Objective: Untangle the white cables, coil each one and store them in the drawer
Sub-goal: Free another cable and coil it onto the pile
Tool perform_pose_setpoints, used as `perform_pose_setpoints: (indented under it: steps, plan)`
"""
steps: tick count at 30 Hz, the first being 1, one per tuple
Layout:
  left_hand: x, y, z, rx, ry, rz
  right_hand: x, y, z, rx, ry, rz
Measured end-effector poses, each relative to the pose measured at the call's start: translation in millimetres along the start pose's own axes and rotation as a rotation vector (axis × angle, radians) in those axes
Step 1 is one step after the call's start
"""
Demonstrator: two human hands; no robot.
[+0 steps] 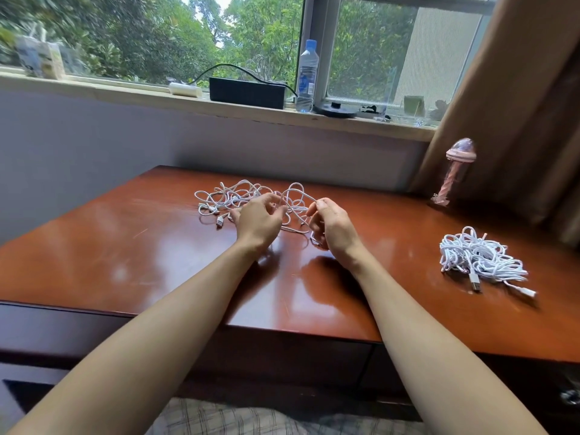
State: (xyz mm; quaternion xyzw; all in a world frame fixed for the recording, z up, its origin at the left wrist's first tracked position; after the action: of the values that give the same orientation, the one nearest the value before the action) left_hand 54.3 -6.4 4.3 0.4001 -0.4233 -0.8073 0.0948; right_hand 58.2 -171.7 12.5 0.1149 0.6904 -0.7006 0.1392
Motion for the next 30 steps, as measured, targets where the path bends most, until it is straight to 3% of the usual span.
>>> perform_pose_setpoints:
  steps: [9,13,20,30]
  plan:
    - [8.1,12.7,0.4,0.165,-0.026,-0.181,-2.1,-1.2,2.7,-0.165,-0.025,-0.119]
    - [15.6,24.4,0.3,0.249,-0.053,-0.320,-4.8,3.2,3.8,-0.129,-0.017,-0.086]
    - [22.6,19.5,-13.5,0.367,-0.278,-0.256,-7.5,2.8,9.9,-0.170,0.051,-0.114]
    - [19.1,17.2,-14.2,0.331,-0.279,-0.161,-6.4,-1.5,14.8,-0.128,0.116,-0.101]
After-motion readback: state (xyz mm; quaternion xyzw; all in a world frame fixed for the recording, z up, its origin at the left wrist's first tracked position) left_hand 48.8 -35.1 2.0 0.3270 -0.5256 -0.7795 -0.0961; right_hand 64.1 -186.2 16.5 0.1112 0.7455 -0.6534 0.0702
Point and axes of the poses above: each hand's wrist, its own x-axis away from the middle knuckle, its own z-axis out of the back of the hand, y = z × x, the point moved 3 cm from there along -x, towards the middle knuckle, and after that the axes turned 11 degrees about y, right-handed, at the moved point
